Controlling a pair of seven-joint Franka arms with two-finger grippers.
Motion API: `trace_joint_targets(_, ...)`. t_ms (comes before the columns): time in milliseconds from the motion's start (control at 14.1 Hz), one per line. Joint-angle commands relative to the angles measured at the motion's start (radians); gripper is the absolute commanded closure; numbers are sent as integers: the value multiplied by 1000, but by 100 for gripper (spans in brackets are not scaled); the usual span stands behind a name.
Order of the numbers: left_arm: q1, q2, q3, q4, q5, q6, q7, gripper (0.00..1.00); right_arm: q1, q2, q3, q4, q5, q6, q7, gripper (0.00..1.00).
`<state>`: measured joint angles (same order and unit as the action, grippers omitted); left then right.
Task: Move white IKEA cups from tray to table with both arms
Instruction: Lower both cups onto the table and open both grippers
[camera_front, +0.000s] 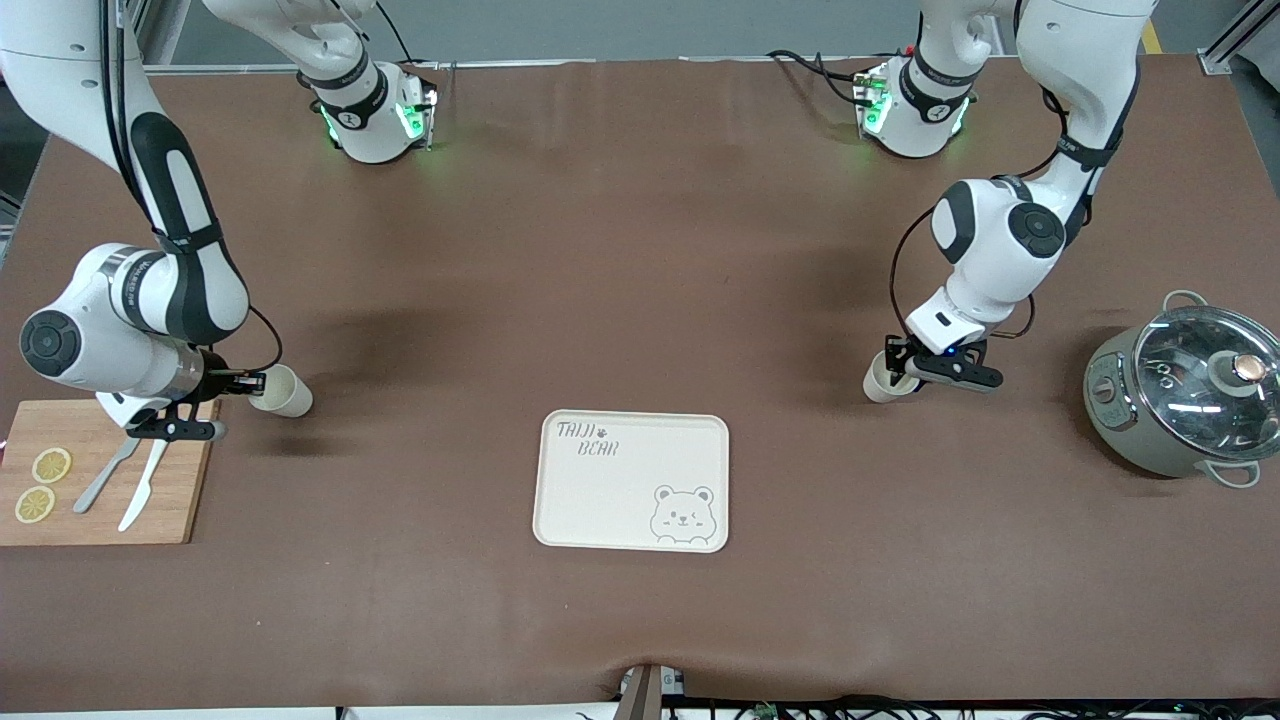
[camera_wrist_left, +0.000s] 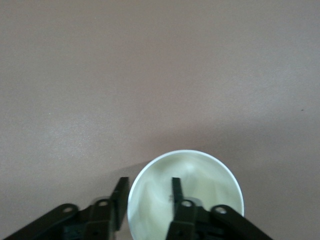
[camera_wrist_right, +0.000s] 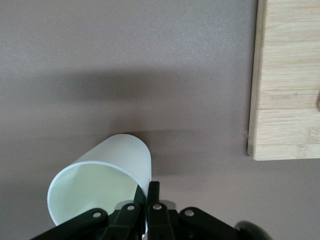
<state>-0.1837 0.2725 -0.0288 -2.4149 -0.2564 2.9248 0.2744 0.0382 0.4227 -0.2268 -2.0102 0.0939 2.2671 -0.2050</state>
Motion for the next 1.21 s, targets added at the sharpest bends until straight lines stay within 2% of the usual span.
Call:
trace_joint_targets(0, 9, 24, -14, 23, -35, 13, 34, 9, -15, -1, 6, -15, 0, 11, -8, 64)
trace_joint_targets(71, 9, 24, -14, 28, -37, 13, 34, 0, -15, 2, 6, -7, 3, 5, -1, 27)
trace_joint_targets(142, 9, 24, -14, 31, -40, 13, 34, 0, -15, 4, 6, -2, 7, 0, 2, 0)
trace_joint_targets(284, 9, 24, -13, 40, -41, 10, 34, 0, -14, 1, 4, 2, 7, -11, 2, 0)
trace_joint_targets(638, 36, 8, -10, 56, -35, -35, 51, 0, -12, 5, 1, 111, -13, -214, -2, 0)
trace_joint_targets(993, 36, -131, 6, 126, -35, -335, 36, 0, -9, 4, -3, 204, -13, -242, -10, 0)
trace_joint_targets(1134, 36, -166, 10, 190, -27, -479, 10, 0, -12, 8, -6, 313, -14, -372, -5, 0)
